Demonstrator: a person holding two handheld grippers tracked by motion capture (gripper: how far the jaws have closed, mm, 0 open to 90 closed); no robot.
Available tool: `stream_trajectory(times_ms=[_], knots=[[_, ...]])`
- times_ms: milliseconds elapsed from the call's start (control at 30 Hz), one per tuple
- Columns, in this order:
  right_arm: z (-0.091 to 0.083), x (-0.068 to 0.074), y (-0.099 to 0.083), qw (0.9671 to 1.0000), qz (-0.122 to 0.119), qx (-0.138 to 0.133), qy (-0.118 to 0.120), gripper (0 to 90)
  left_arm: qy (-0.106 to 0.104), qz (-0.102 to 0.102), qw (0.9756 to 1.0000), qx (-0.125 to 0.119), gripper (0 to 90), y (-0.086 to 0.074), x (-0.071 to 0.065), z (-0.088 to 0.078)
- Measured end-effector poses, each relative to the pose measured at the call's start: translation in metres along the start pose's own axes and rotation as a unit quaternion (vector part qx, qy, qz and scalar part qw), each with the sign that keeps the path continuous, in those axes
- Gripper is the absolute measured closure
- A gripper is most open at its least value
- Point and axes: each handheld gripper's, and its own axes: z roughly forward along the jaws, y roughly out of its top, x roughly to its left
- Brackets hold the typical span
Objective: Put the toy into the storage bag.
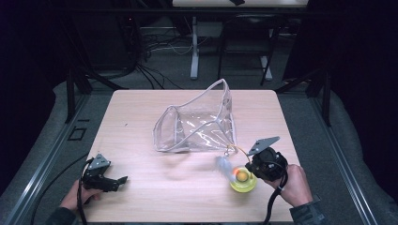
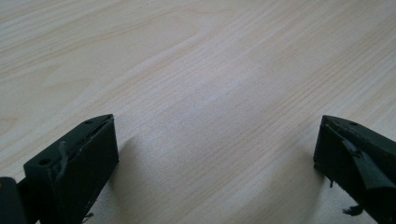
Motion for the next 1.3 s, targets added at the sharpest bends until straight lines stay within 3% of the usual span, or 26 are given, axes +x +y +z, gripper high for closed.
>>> stream_trajectory(times_ms=[233,300,333,367,500,533,933,1300], knots=[[-0.001,-0.007,0.002,0.9987,0.014,-0.012,-0.047,87.6,0.000,0.000,1.0000,0.000,0.0,0.000,0.000,0.000],[-0.001,-0.010,0.002,0.9982,0.021,-0.019,-0.054,87.7,0.000,-0.001,1.0000,0.000,0.0,0.000,0.000,0.000],[0.001,-0.012,0.001,0.9982,0.027,-0.037,-0.039,87.7,0.000,0.000,1.0000,0.000,0.0,0.000,0.000,0.000],[-0.001,-0.013,0.002,0.9976,0.027,-0.024,-0.059,87.7,0.000,0.000,1.0000,0.001,0.0,0.000,0.000,0.000],[0.001,-0.019,0.002,0.9971,0.036,-0.024,-0.063,87.7,0.000,0.000,1.0000,0.001,0.0,0.000,0.000,0.000],[0.002,-0.022,0.002,0.9977,0.039,-0.029,-0.046,87.7,0.000,0.000,1.0000,0.000,0.0,0.000,0.000,0.000],[0.005,-0.043,0.004,0.9964,0.064,-0.018,-0.052,87.7,0.000,0.000,1.0000,0.001,0.0,0.000,0.000,0.000],[0.008,-0.062,0.006,0.9931,0.088,-0.014,-0.076,87.7,0.000,-0.001,1.0000,0.000,0.0,0.000,0.000,0.000]])
